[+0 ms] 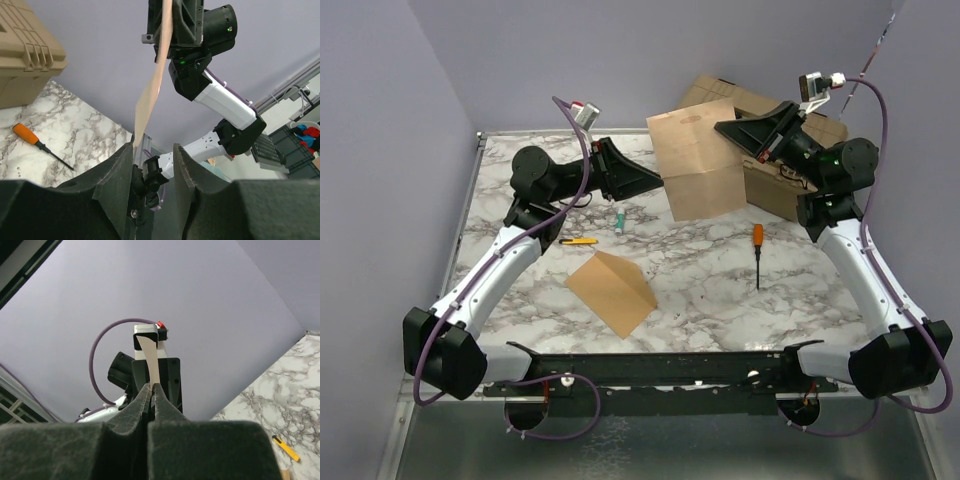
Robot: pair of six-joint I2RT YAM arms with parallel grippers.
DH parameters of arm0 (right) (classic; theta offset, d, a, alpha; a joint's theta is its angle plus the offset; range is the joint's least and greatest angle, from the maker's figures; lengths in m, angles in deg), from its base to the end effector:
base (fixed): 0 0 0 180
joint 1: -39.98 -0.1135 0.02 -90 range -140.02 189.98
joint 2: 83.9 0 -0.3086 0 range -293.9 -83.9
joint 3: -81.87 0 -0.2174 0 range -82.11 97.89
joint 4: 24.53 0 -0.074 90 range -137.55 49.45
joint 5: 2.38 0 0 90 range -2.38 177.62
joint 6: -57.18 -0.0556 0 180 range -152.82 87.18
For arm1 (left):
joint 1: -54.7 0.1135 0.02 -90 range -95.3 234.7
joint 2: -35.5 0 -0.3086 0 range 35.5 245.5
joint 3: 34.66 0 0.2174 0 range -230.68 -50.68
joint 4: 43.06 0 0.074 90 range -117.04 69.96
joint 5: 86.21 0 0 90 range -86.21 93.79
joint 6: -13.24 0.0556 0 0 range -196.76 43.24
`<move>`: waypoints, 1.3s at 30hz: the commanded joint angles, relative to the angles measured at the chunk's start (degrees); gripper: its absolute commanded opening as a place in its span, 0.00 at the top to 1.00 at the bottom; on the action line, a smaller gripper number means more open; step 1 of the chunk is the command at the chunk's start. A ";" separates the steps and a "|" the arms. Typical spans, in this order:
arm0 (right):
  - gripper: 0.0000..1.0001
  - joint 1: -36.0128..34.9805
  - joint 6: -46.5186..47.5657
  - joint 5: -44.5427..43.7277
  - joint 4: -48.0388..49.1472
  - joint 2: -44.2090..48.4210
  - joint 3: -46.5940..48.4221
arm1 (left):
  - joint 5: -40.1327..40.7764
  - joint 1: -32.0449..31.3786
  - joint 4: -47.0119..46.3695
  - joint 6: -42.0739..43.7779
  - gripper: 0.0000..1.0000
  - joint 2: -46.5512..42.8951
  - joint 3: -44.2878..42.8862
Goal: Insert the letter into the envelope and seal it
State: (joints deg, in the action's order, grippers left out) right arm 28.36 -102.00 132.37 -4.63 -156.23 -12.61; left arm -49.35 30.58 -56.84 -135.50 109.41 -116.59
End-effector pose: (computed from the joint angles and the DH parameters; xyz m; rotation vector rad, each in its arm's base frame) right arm 0.2204 0.0853 0.5191 -0.1963 1.3227 1.6072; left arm 0.2095 -0.1425 0.4802 0.5197 1.4973 -1.7239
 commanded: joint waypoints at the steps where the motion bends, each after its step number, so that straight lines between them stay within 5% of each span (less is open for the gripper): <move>1: 0.99 0.01 -3.27 -2.39 3.11 0.00 0.89 | 1.77 -0.17 -2.99 -1.34 0.58 -0.96 2.05; 11: 0.99 0.00 -10.78 -4.70 8.56 -1.16 -1.43 | 9.17 -4.24 -9.59 -4.21 0.28 2.49 3.95; 17: 0.99 0.01 -16.00 -6.06 11.19 -2.16 -2.32 | 12.26 -6.20 -14.92 -4.49 0.25 4.64 5.17; 22: 0.99 -0.03 -17.95 -8.05 11.69 -2.17 -3.56 | 9.90 -6.56 -19.64 -6.65 0.48 4.54 6.54; 29: 0.99 -0.01 -15.37 -9.24 8.85 -1.82 -2.51 | 13.38 -6.76 -23.24 -11.42 1.00 4.23 8.93; 34: 1.00 0.01 -6.02 -5.64 6.40 -1.10 0.36 | 15.76 -6.82 -24.22 -19.07 1.00 6.97 6.73; 39: 0.99 0.02 14.68 -0.64 0.73 0.83 3.82 | 14.72 -6.75 -24.42 -26.73 1.00 9.11 4.61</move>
State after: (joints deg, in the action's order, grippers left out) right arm 28.36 -105.74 126.90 1.05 -158.18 -12.77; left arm -35.65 24.07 -78.89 -153.90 116.69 -109.42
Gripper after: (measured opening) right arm 0.006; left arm 0.003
